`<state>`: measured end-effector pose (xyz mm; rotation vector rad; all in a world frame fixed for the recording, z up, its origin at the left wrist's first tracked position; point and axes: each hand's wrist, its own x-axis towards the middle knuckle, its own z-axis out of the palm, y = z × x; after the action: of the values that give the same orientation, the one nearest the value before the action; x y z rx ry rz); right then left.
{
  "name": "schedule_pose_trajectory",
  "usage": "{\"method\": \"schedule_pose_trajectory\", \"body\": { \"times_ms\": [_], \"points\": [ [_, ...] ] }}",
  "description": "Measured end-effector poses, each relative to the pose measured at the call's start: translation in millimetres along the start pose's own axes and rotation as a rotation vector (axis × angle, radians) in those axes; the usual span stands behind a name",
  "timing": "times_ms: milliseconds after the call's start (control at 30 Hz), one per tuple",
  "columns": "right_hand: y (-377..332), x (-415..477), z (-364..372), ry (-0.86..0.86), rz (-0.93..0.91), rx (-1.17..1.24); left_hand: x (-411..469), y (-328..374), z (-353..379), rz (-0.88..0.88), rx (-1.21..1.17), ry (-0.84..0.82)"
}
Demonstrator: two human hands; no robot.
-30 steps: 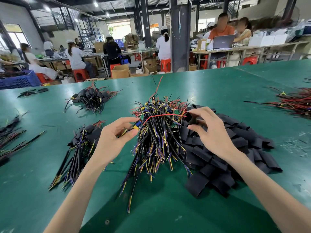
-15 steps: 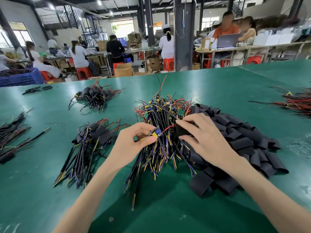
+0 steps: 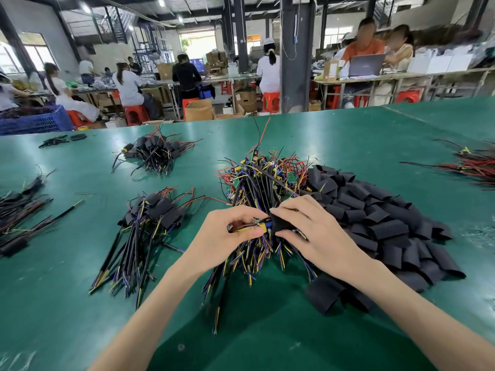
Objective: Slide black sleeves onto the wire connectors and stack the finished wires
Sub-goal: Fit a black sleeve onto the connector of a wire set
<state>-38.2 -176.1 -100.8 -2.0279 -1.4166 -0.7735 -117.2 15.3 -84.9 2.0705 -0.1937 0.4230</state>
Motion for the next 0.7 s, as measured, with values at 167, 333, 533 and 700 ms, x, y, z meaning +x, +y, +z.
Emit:
{"method": "schedule_pose_trajectory", "body": {
  "times_ms": [167,333,533,700],
  "points": [
    [-0.9,-0.6,1.1,-0.035,-0.057,-0.006,-0.9,2.6,2.1,-0.049,-0.001,0.036],
    [-2.4,-0.1,0.0,-0.036,-0.046,0.077,-0.5,2.9,4.1,-0.040,0.010,0.105],
    [-6.2,-0.1,0.2,-0.054,-0.036,0.138,0.2,0.7,3.6,-0.030,-0.001,0.054],
    [-6.9,1.2,-1.5,-0.030,-0.017,0.180,1.3,0.0,-1.4,0.005,0.020,0.011]
  ]
}}
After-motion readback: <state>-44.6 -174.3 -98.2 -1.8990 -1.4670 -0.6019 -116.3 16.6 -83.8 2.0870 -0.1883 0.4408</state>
